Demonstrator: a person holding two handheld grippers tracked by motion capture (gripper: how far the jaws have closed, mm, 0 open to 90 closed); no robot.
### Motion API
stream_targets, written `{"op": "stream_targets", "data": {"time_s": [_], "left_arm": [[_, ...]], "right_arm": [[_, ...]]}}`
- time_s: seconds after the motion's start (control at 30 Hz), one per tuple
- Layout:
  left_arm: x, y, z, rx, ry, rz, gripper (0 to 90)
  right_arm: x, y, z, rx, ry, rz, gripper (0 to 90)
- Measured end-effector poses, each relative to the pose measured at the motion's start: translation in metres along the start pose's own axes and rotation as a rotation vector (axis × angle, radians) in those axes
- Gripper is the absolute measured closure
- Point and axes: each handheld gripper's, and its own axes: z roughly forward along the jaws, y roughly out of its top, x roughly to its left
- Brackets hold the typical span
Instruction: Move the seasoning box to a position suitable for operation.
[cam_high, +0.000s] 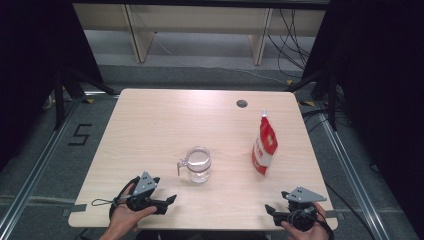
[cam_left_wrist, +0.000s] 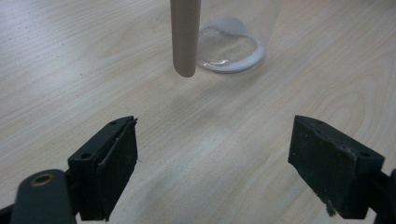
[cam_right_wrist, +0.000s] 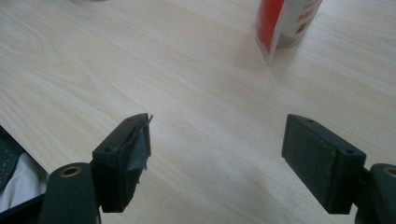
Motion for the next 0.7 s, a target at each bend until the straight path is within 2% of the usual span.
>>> {"op": "stream_targets", "data": {"time_s": [0.07, 0.23, 0.27, 0.37, 0.5, 0.53, 0.57, 0.63, 0.7], "left_arm": [[-0.001, 0.000, 0.001, -0.015, -0.001, -0.014, 15.3], [0.003, 0.005, 0.000, -0.010, -0.001, 0.021, 15.6], [0.002, 0.006, 0.001, -0.028, -0.001, -0.014, 15.6], [0.005, 0.010, 0.003, -0.037, -0.005, -0.003, 16.0], [0.006, 0.012, 0.006, -0.035, -0.004, 0.003, 16.6], [0.005, 0.012, 0.007, -0.031, 0.007, -0.010, 16.6], [0.005, 0.013, 0.007, -0.041, -0.004, -0.016, 16.6], [0.006, 0.015, 0.007, -0.047, -0.002, 0.000, 16.8], [0.005, 0.016, 0.009, -0.050, -0.006, -0.005, 17.0]], "right_arm": [[0.000, 0.000, 0.000, 0.002, 0.005, 0.002, 24.8], [-0.001, 0.000, 0.001, 0.000, 0.010, 0.001, 24.8], [-0.001, 0.000, 0.001, -0.002, 0.011, -0.001, 24.9], [-0.002, 0.001, 0.002, -0.010, 0.009, -0.025, 25.1], [-0.003, 0.001, 0.001, -0.016, 0.006, -0.012, 25.1], [-0.002, 0.001, 0.001, -0.015, 0.004, -0.009, 25.1], [-0.003, 0.001, 0.001, -0.017, 0.004, -0.011, 25.1], [-0.003, 0.001, 0.001, -0.018, -0.003, -0.019, 25.1], [-0.003, 0.002, 0.000, -0.020, 0.000, -0.007, 25.1]]}}
